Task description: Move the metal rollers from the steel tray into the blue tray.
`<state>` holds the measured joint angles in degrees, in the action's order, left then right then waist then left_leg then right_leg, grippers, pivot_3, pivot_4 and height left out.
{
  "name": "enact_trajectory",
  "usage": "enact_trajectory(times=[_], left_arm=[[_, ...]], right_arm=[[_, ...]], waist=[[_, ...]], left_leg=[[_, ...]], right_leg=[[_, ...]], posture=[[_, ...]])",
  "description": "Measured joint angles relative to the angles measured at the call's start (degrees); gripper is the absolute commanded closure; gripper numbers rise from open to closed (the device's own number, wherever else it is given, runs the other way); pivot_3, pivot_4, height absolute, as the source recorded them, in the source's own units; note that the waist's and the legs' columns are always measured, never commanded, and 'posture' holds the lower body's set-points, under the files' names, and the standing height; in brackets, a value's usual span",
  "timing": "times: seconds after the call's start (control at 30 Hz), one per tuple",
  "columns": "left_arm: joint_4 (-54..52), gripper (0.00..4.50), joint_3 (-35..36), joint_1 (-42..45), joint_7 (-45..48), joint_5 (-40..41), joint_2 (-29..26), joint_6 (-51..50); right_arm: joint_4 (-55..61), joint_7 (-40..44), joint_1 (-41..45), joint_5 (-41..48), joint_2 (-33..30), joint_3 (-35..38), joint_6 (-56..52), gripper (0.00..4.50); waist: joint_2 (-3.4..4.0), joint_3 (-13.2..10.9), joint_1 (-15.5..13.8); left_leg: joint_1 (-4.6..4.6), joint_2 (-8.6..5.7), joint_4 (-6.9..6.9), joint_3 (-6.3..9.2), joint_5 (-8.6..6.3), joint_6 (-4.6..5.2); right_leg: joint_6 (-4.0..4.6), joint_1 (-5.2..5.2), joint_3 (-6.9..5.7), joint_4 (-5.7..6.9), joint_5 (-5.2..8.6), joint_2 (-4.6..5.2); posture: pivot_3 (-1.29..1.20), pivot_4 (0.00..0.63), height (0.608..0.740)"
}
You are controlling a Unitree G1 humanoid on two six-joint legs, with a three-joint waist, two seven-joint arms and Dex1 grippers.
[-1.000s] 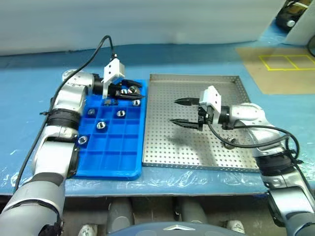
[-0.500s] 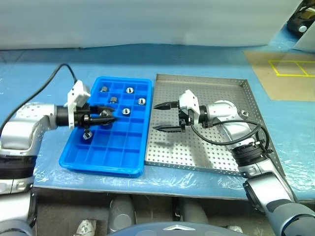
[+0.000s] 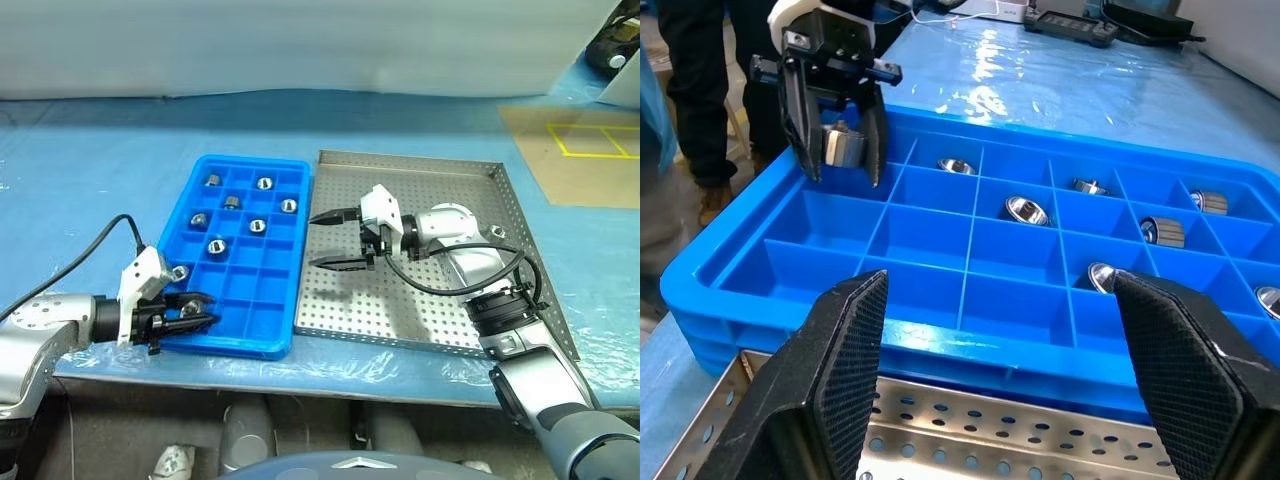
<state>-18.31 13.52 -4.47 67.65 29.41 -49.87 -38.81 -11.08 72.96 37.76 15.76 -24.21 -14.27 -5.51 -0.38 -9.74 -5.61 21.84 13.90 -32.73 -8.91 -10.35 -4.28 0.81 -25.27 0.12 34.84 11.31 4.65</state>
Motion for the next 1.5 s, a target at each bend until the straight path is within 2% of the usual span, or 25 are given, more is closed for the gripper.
enact_trajectory(times=[0.17,0.33,0.43,0.73,0.87,1.0,1.2,1.33,1.5], left_arm=[[0.5,2.74,1.1,-0.1,-0.2,0.5,-1.3,1.4],[3.7,1.19,1.2,1.1,-0.8,0.1,-1.6,4.4],[4.6,0.07,1.2,1.1,-0.7,-0.5,-2.1,6.0],[4.8,0.03,0.6,-0.8,-0.7,-1.5,-2.9,7.7],[5.2,0.03,-1.0,1.6,-1.6,-3.0,-2.7,9.5],[8.6,0.03,-2.7,11.4,-2.4,-3.4,-1.8,11.4],[22.6,0.03,-7.2,30.4,0.3,-6.2,-0.9,15.5],[33.7,0.03,-12.6,45.0,2.0,-9.5,5.9,19.5],[44.7,0.03,-18.3,54.3,5.4,-12.2,16.0,24.1]], right_arm=[[-0.1,0.0,0.0,0.0,0.0,0.0,0.1,0.82],[-0.1,0.0,0.0,0.0,0.0,0.0,0.2,0.82],[-0.1,0.0,0.0,0.0,0.0,0.0,0.2,0.82],[-0.1,0.2,0.0,0.0,0.1,0.0,0.1,0.82],[-0.1,0.7,0.3,0.0,0.2,0.0,0.1,0.82],[0.0,0.8,0.9,0.0,-0.2,0.2,0.1,0.82],[4.5,0.8,-0.1,1.1,-3.8,2.4,-1.6,0.82],[5.9,-1.2,-1.0,1.1,-8.3,5.5,-3.1,0.82],[6.0,-5.8,-5.3,0.7,-13.0,10.8,-3.9,0.82]], waist=[[0.0,0.0,0.0],[0.0,0.0,0.0],[0.0,0.0,0.0],[-0.01,0.0,0.0],[-0.01,0.0,-0.1],[-0.01,0.0,-0.3],[-0.01,0.0,-0.1],[-0.03,0.0,-0.3],[-0.03,0.0,0.3]], left_leg=[[0.0,0.02,0.0,0.07,0.02,-0.04],[-0.02,0.03,0.0,0.07,0.04,-0.06],[-0.02,0.03,0.0,0.08,0.04,-0.06],[-0.04,0.05,0.0,0.09,0.05,-0.07],[-0.06,0.05,-0.03,0.14,0.06,-0.09],[-0.11,0.04,-0.08,0.18,0.14,-0.2],[-0.24,0.01,-0.13,0.19,0.35,-0.52],[-0.18,-0.11,-0.3,0.21,0.43,-0.5],[-0.16,-0.09,-0.32,0.22,0.42,-0.47]], right_leg=[[0.02,0.0,0.0,0.01,0.01,-0.05],[0.02,0.0,0.0,0.03,0.01,-0.06],[0.02,0.0,-0.01,0.03,0.01,-0.07],[0.02,0.01,0.0,0.06,0.01,-0.08],[0.03,0.07,0.0,0.11,0.01,-0.06],[0.04,0.08,0.0,0.3,0.01,-0.05],[0.08,0.08,0.03,0.56,0.04,-0.1],[0.11,0.16,0.1,0.67,0.05,-0.03],[0.11,0.14,0.19,0.67,0.05,-0.09]], posture=[[0.15,0.15,0.74],[0.15,0.15,0.74],[0.15,0.15,0.74],[0.15,0.15,0.74],[0.13,0.15,0.74],[0.1,0.15,0.74],[0.02,0.15,0.74],[-0.05,0.15,0.74],[-0.14,0.15,0.74]])
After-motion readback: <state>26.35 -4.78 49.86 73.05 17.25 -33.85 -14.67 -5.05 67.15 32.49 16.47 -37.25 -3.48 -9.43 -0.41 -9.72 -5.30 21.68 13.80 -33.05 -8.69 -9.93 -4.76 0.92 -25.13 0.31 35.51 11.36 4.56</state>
